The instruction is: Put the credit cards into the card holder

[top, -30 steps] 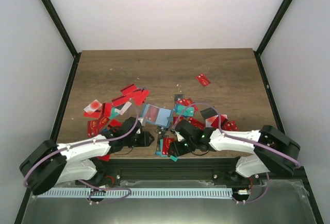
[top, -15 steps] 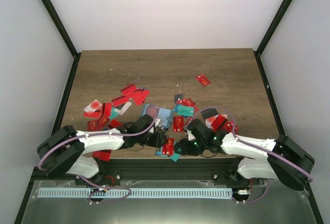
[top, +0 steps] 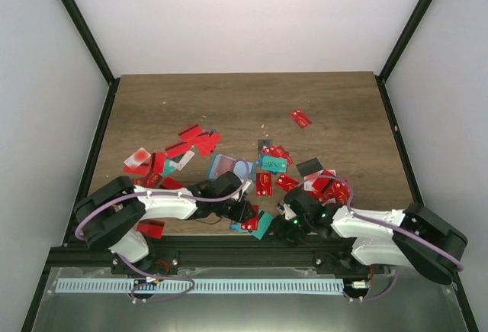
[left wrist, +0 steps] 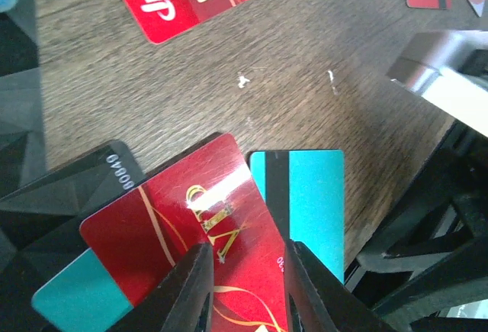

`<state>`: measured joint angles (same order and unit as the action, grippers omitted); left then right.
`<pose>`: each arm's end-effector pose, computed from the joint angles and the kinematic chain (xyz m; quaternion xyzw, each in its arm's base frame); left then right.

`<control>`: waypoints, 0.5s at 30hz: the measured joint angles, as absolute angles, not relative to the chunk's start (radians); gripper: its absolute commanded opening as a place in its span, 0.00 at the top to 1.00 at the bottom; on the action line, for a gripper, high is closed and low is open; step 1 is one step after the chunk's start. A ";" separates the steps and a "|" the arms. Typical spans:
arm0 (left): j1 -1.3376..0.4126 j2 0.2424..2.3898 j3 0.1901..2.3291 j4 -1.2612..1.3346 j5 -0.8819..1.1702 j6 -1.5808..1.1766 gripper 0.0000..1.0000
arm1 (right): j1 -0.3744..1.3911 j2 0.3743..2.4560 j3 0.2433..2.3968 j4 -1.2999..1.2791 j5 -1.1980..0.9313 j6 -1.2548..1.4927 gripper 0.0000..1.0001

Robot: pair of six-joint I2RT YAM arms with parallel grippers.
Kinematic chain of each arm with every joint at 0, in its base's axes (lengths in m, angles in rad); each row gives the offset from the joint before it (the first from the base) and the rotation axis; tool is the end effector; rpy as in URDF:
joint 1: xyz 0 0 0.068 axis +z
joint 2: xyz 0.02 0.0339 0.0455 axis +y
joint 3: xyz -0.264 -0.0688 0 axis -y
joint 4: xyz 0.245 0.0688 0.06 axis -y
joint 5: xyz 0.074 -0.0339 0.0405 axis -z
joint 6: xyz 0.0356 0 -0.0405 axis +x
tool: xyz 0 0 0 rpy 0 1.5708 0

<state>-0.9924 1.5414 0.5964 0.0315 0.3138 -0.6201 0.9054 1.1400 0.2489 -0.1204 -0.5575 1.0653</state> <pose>0.1386 -0.2323 0.1286 0.2226 0.9094 -0.3324 0.1139 0.0875 0.1420 0.1122 0.0019 -0.9272 -0.3673 0.0738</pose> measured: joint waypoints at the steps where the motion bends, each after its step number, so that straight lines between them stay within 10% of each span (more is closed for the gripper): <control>1: -0.994 1.547 0.597 0.040 0.320 -0.619 0.73 | 0.905 1.155 0.243 -0.094 -0.560 1.083 0.57; 15: -1.018 1.579 0.561 0.161 0.364 -0.617 0.75 | 0.921 1.273 0.148 0.327 -0.579 1.329 0.67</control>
